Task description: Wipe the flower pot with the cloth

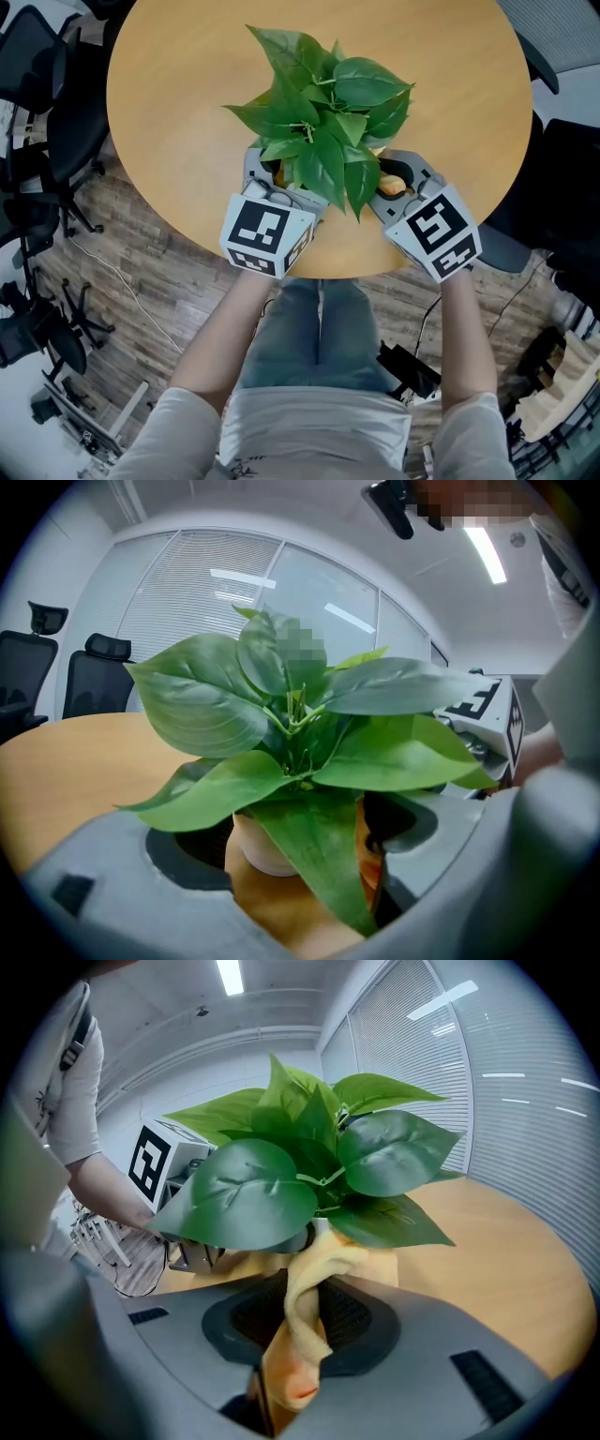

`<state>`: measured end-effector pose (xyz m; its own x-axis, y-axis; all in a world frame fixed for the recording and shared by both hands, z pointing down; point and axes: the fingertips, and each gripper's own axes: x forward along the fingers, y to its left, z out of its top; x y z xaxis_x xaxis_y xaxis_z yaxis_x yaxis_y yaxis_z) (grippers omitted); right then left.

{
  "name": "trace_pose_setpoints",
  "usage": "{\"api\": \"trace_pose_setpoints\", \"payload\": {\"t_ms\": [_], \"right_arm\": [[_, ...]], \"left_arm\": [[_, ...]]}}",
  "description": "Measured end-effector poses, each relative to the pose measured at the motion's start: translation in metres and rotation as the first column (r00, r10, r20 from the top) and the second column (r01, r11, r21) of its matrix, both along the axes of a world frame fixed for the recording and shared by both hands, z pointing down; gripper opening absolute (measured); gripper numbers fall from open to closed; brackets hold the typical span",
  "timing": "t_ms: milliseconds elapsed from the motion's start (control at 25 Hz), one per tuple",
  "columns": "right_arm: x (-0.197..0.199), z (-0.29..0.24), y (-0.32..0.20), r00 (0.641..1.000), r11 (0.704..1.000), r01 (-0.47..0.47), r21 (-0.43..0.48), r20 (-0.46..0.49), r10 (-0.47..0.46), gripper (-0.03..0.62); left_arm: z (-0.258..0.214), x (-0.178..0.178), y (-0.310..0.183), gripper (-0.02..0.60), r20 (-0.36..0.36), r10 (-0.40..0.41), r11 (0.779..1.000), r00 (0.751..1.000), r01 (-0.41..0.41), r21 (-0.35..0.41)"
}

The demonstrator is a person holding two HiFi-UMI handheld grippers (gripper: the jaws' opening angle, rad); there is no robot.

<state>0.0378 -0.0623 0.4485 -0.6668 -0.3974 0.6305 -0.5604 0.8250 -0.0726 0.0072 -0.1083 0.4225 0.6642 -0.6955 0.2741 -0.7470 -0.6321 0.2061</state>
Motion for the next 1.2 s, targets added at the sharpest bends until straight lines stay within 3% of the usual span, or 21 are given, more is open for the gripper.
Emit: {"api": "trace_pose_setpoints", "payload": {"t_ms": [440, 1200], "right_arm": [[0.006, -0.002, -0.007, 0.997, 0.997, -0.069, -0.019, 0.042, 0.069, 0.084], [0.037, -0.053, 0.041, 0.98, 0.981, -0.187, -0.047, 0.063, 0.19, 0.084]], "left_arm": [[-0.005, -0.012, 0.0, 0.449, 0.023, 0.042, 0.998, 0.999, -0.043, 0.038], [-0.03, -0.046, 0.057, 0.448, 0.063, 0.04, 0.998, 0.997, -0.036, -0.059]]}}
